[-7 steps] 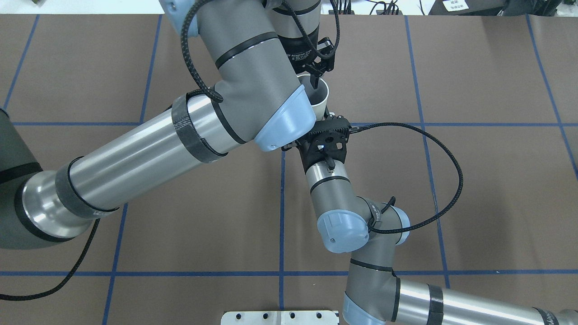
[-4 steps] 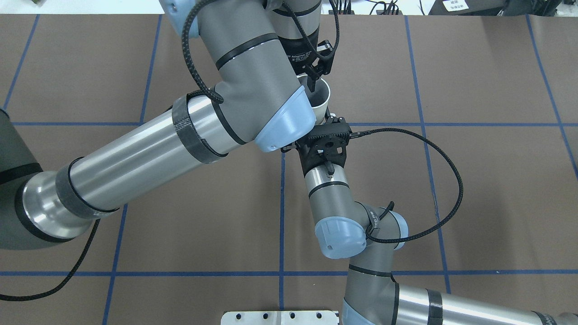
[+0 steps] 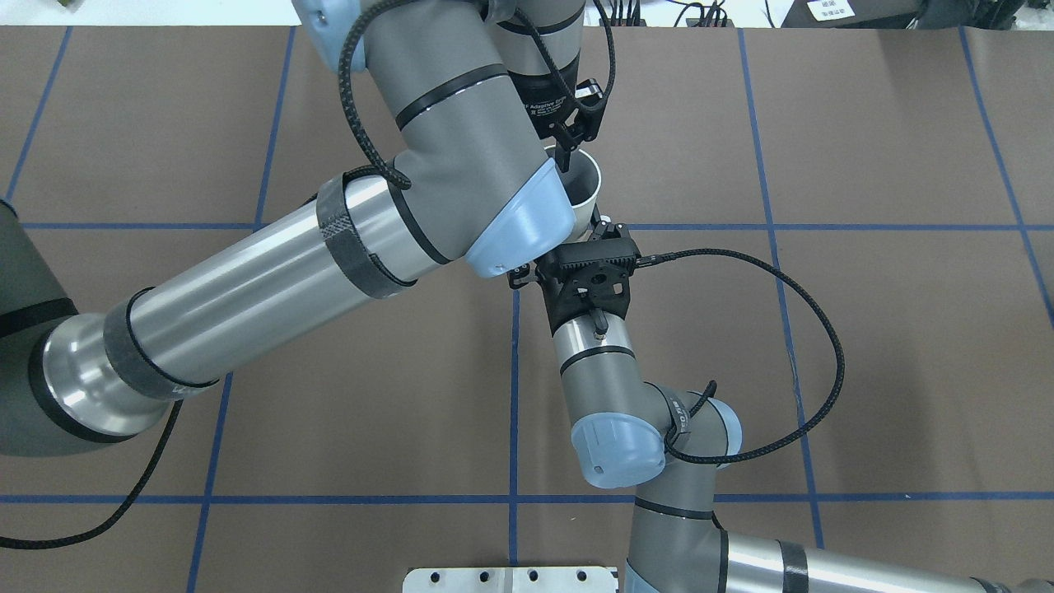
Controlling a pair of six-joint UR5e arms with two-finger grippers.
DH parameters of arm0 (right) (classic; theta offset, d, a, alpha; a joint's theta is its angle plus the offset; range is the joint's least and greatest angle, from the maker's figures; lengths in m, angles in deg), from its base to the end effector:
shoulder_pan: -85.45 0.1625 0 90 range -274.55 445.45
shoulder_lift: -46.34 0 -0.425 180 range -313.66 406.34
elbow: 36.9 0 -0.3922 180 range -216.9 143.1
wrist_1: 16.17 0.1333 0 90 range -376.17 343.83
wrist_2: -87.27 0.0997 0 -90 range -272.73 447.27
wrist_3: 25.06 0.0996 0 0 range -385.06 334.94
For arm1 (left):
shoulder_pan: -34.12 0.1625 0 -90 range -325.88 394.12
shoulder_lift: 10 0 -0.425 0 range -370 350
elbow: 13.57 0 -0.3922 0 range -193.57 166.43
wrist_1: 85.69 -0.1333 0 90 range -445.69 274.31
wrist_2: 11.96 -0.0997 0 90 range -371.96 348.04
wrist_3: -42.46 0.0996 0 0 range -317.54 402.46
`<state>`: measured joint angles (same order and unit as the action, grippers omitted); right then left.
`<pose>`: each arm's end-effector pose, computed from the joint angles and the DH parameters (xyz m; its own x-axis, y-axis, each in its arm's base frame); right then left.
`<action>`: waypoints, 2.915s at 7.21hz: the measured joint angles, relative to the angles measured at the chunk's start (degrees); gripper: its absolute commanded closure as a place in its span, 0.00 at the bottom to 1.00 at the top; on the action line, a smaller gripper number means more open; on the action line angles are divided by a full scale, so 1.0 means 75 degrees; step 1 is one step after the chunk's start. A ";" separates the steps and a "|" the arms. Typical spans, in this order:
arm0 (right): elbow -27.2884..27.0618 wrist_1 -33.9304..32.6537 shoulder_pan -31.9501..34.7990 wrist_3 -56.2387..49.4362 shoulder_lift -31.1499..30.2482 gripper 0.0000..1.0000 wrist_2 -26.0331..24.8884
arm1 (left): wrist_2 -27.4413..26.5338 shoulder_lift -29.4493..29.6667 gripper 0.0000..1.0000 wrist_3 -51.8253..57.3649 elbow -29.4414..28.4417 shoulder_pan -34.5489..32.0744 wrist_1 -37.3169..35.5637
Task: Left arm hands cup to right arm to dump lemon
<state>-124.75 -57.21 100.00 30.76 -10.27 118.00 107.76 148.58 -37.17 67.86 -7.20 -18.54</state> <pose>-0.5609 -0.3718 0.2244 0.6690 -0.1229 0.7330 -0.6919 0.2572 0.6746 0.4879 -0.5407 -0.0133 0.6515 -0.3646 -0.6653 0.2351 0.9308 -0.2799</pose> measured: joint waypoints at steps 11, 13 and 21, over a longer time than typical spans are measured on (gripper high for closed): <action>-0.0017 0.0012 0.0014 -0.0001 -0.0013 0.57 -0.0014 | 0.0025 -0.0027 0.95 -0.0211 0.0040 0.0152 -0.0053; -0.0016 0.0010 0.0015 0.0000 -0.0010 0.11 -0.0011 | 0.0081 -0.0030 1.00 -0.0219 0.0040 0.0159 -0.0065; -0.0053 0.0102 0.0016 0.0015 -0.0181 0.00 -0.0006 | 0.0188 0.0028 1.00 -0.0223 0.0072 0.0043 -0.0120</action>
<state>-125.15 -56.44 100.12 30.87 -11.63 117.95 109.17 148.79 -38.84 68.40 -6.87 -19.44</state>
